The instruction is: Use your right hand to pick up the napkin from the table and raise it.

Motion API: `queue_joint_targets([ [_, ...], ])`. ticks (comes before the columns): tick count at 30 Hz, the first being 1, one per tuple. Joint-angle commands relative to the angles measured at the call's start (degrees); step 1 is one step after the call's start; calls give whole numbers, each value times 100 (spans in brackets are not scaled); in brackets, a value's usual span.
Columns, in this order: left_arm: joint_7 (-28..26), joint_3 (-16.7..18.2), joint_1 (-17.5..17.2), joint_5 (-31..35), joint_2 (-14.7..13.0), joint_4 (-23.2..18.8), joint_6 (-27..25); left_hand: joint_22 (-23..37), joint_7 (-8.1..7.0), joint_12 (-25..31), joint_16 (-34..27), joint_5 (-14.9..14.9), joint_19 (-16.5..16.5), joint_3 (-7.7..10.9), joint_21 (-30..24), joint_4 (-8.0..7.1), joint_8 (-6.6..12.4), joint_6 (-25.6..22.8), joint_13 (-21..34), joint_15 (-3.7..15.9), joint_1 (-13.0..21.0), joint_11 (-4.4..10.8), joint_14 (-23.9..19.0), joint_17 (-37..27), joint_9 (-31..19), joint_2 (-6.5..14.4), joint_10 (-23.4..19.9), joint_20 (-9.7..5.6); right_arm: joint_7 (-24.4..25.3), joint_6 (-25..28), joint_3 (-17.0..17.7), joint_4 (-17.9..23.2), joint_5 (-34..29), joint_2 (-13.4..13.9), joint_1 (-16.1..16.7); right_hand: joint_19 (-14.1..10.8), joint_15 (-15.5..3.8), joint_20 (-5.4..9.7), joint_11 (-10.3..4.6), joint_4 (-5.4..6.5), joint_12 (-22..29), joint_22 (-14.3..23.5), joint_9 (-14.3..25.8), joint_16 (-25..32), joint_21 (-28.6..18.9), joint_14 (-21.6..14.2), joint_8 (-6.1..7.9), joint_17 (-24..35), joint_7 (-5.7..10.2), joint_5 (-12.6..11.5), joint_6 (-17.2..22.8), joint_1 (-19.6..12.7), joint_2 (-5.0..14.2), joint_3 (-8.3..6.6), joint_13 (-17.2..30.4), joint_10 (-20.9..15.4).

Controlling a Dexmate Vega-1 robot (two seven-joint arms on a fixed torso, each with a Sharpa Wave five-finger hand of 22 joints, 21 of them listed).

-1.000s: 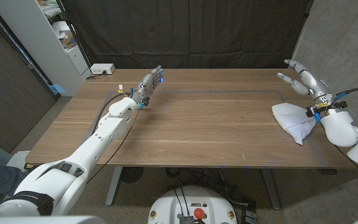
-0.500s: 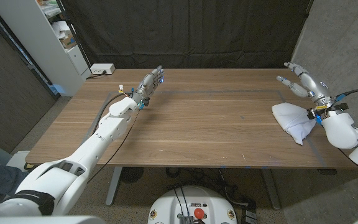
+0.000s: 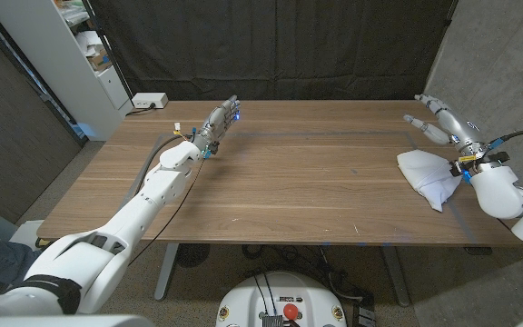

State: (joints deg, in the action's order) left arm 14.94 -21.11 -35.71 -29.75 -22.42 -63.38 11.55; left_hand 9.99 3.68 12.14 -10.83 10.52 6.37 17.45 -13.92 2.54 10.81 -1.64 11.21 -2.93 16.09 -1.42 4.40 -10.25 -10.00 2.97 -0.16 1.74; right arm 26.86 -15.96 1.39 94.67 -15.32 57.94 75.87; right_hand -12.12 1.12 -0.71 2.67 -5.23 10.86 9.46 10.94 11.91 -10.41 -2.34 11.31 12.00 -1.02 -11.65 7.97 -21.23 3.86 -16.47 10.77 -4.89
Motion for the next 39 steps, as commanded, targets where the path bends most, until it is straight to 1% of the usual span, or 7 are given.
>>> queue_joint_targets([
  [1,117,-22,117,33,88,199,87,17,18,12,6,-15,-17,18,34,42,-5,-28,16,-36,10,4,36,-20,-29,49,19,18,-21,239,33,47,-57,90,109,21,2,-2,-7,-22,22,21,11,-9,-7,22,-9,19,-16,8,-17,-19,22,1,26,2],
  [17,122,-27,106,66,114,189,124,18,14,11,11,-15,-23,14,65,55,-3,-34,16,-25,3,-5,52,-20,-29,55,22,13,43,432,51,56,-131,163,295,29,1,-5,-7,-28,27,21,12,-8,-11,22,-6,18,-25,9,-14,-18,24,0,27,-3],
  [20,104,-14,69,39,110,140,86,18,15,13,12,-16,-27,14,77,61,-3,-36,16,-29,1,-6,55,-20,-29,58,18,-39,56,486,42,86,-186,193,335,34,2,-5,-7,-29,29,21,12,-8,-10,22,-6,18,-18,8,-14,-20,26,-1,27,-6],
  [21,74,-19,53,57,96,103,68,18,17,7,13,-15,-30,13,82,63,-3,-36,16,-28,-1,-32,60,-20,-29,60,34,-52,61,495,42,93,-203,205,350,35,3,-6,-7,-30,30,21,12,-8,-11,22,-5,18,-16,8,-14,-20,26,-2,27,-8],
  [23,67,-19,36,52,89,73,50,18,24,9,14,-15,-34,13,85,65,-3,-36,16,-30,-1,-19,63,-20,-29,61,29,-57,57,576,59,138,-224,219,398,37,1,-7,-7,-31,30,21,12,-8,-10,22,-5,18,-20,8,-13,-21,26,-2,27,-10],
  [30,-16,-26,-45,53,89,-33,15,18,18,9,12,-15,-29,13,98,69,-4,-34,15,-25,-3,-14,62,-20,-29,65,30,-18,36,701,62,175,-245,247,471,50,6,-13,-5,-30,33,21,12,-6,-9,20,-4,19,-14,9,-12,-14,28,0,27,-13],
  [39,-92,-37,-95,66,26,-213,-86,18,16,13,12,-16,-23,12,114,76,-6,-30,15,-25,-7,-15,65,-20,-29,69,20,-15,41,705,-21,49,-248,294,448,58,14,-15,-8,-31,33,21,13,-8,-11,28,-4,20,-8,10,-15,-10,30,1,28,-11],
])
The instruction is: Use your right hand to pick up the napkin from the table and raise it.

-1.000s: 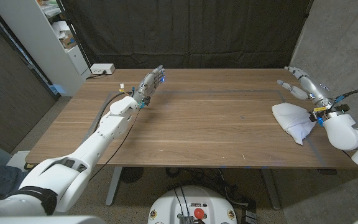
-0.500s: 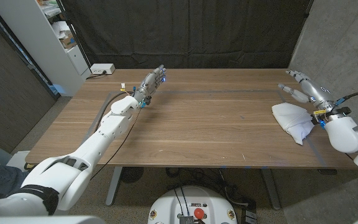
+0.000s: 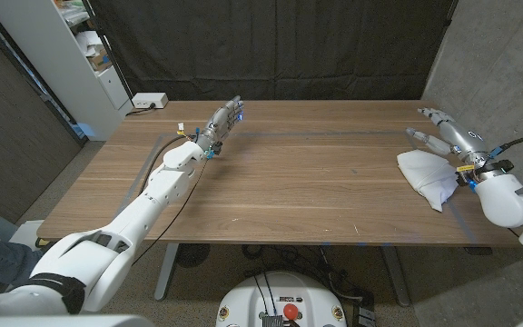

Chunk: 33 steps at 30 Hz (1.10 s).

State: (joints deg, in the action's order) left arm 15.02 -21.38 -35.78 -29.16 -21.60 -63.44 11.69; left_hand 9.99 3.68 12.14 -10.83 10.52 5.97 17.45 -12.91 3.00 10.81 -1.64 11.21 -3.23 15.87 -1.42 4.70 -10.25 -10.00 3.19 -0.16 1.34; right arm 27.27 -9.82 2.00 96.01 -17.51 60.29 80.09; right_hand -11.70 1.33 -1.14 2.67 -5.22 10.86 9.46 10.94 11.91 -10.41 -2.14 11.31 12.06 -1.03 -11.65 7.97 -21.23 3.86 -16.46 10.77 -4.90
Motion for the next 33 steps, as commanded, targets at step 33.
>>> queue_joint_targets([
  [33,-193,-62,-109,17,-128,-403,-188,19,24,11,8,-16,-5,11,50,51,-6,-27,15,-6,8,-7,31,-19,-29,63,26,21,77,436,-693,-384,111,272,-234,63,-3,18,-3,-49,25,22,15,-17,-12,36,-11,10,11,11,-49,-14,41,-7,31,29],
])
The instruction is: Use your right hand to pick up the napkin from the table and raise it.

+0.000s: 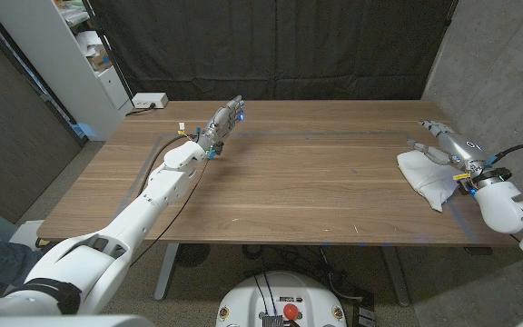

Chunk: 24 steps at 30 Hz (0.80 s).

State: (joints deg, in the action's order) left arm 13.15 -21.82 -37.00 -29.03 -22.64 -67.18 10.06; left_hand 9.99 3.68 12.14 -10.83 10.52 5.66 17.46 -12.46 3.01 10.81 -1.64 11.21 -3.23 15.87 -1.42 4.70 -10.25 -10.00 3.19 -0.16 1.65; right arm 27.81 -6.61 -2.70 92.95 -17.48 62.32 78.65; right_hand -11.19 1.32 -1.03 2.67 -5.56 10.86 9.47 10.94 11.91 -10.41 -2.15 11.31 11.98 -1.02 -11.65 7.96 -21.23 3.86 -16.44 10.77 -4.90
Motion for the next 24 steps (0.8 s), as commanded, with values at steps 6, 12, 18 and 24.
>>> queue_joint_targets([
  [6,-2,-24,16,0,-24,-22,-37,19,19,12,8,-16,23,10,11,54,-5,-29,15,-7,7,-14,32,-19,-29,66,25,-13,9,177,-320,-103,190,104,-125,21,5,1,1,-23,25,22,15,-17,-13,36,-10,17,7,10,-48,-21,42,-13,31,33],
  [12,21,-23,35,-10,-13,29,-27,19,14,8,8,-16,22,10,17,58,-5,-30,15,-8,6,-16,30,-19,-29,68,36,-10,-26,224,-430,-130,247,162,-170,24,7,0,-2,-28,25,22,15,-15,-15,33,-7,16,-1,10,-44,-23,42,-15,32,40],
  [18,42,-16,49,-22,16,98,14,20,19,8,9,-16,21,9,24,62,-4,-32,15,-7,3,-14,33,-19,-29,69,36,-18,-58,259,-546,-163,296,211,-226,26,2,-1,-7,-33,27,22,16,-16,-18,37,-6,15,-5,9,-45,-28,47,-19,32,38],
  [24,97,-19,93,-39,58,201,36,20,7,11,9,-17,29,8,32,66,-5,-31,15,-6,1,-4,34,-19,-29,70,30,-10,-77,341,-648,-173,363,232,-252,31,5,1,-13,-34,27,22,16,-14,-18,34,-8,15,-4,10,-52,-26,46,-18,33,43],
])
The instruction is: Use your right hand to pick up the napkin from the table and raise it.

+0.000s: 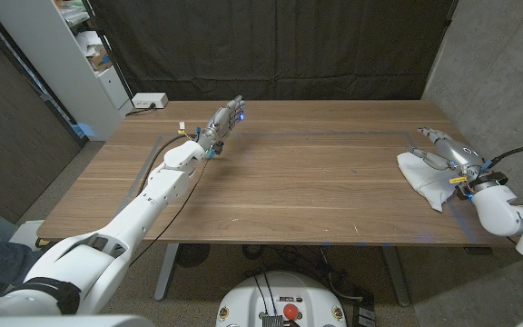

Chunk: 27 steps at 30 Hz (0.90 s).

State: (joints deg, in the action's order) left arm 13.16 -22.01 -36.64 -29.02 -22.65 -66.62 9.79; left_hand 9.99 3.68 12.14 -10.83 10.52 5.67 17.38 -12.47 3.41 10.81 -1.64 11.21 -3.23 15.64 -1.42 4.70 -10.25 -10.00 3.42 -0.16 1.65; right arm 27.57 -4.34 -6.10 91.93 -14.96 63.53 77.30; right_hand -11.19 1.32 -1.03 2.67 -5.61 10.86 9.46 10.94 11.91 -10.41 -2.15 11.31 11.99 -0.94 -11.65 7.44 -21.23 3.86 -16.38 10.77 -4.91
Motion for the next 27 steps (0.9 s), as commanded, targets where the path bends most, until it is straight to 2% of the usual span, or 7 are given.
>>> queue_joint_targets([
  [1,103,-5,65,-32,57,150,63,20,6,12,9,-17,30,16,34,26,-4,-33,15,-7,24,-2,34,-19,-29,47,27,-4,-46,95,-330,-88,116,114,-128,35,4,0,-10,-30,27,22,16,-13,-17,32,-8,14,-10,10,0,-27,46,-25,33,44],
  [12,131,-31,160,10,114,246,83,20,-2,10,8,-17,33,14,45,33,-1,-40,14,-2,20,-7,34,-19,-29,49,32,13,-3,241,-531,-133,120,148,-226,60,5,-20,-10,-38,26,22,16,-18,-14,47,-5,13,-12,9,2,-30,48,-28,34,56],
  [27,55,-27,150,37,120,196,21,21,-1,13,8,-17,28,12,57,42,-4,-36,14,0,13,4,35,-20,-29,54,27,20,-29,231,-875,-371,140,147,-517,87,11,-54,-21,-70,17,22,17,-29,-13,70,-17,4,12,3,-39,-71,53,-47,35,93],
])
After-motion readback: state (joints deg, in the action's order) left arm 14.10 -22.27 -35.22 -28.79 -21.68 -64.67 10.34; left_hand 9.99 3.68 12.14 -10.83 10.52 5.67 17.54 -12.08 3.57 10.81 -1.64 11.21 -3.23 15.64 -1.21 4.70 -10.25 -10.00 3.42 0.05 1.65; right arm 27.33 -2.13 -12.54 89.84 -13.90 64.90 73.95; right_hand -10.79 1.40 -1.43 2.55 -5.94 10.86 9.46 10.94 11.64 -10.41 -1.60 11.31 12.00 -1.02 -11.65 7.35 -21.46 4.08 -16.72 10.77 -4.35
